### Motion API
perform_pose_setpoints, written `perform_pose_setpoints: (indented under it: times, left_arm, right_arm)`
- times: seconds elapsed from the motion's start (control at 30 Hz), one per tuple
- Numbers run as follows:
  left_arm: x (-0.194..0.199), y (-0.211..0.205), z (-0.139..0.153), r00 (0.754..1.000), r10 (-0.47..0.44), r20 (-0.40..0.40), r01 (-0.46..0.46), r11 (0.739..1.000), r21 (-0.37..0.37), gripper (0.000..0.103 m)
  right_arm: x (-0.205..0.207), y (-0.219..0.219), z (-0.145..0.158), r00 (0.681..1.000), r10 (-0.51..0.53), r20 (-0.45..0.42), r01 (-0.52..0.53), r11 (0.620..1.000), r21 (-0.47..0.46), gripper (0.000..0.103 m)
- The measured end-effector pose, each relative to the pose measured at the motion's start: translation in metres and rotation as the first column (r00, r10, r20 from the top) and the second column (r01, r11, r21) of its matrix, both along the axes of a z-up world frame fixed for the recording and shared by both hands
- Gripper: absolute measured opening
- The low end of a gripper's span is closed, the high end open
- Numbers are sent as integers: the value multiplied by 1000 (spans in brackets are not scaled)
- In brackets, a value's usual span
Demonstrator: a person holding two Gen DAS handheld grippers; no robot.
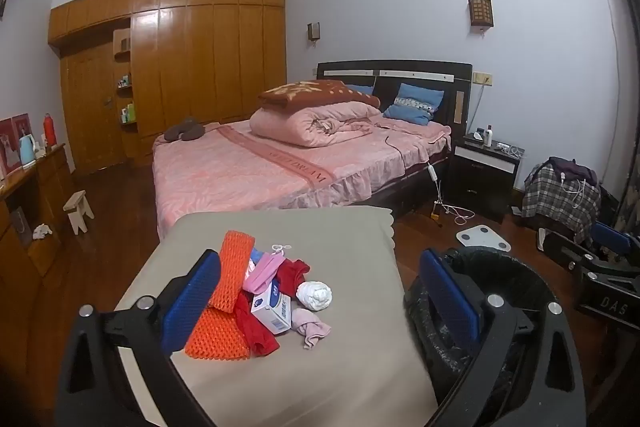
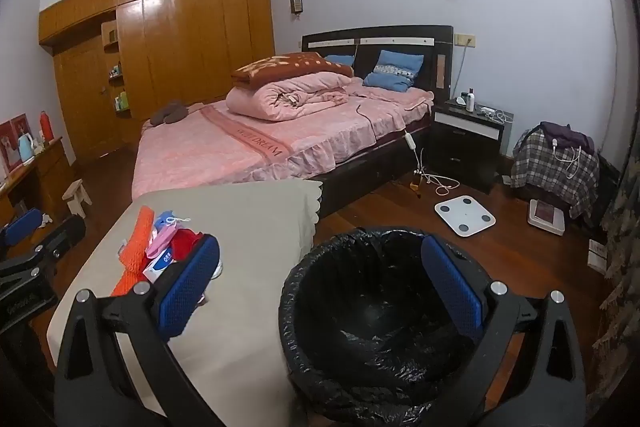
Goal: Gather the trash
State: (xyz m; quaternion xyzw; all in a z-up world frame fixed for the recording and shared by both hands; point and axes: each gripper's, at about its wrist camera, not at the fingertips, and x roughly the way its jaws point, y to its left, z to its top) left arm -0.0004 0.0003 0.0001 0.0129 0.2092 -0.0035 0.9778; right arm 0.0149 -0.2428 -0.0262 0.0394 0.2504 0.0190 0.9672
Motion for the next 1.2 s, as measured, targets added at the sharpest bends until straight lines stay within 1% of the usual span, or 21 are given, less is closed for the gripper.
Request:
perform_pose_setpoints:
  times: [0.1,0.13,0.47,1.2]
  left_arm:
    - [1,0,0,1000,1,-9,-1,1000,4,97]
    - [1,0,0,1000,1,-10,-1,1000,4,97]
    - [1,0,-1,1000,2,-11,-2,1000,5,97]
    - [1,0,-1,1000,2,-12,-2,1000,5,97]
  right_arm:
    - [1,0,-2,1000,9,-8,-9,1000,3,98]
    - [3,-1,1,1000,-5,-6,5,1000,7,98]
    - [1,-2,-2,1000,-20,11,20,1000,-22,98]
    - [-1,-1,0,1000,-18,21,19,1000,-21,98]
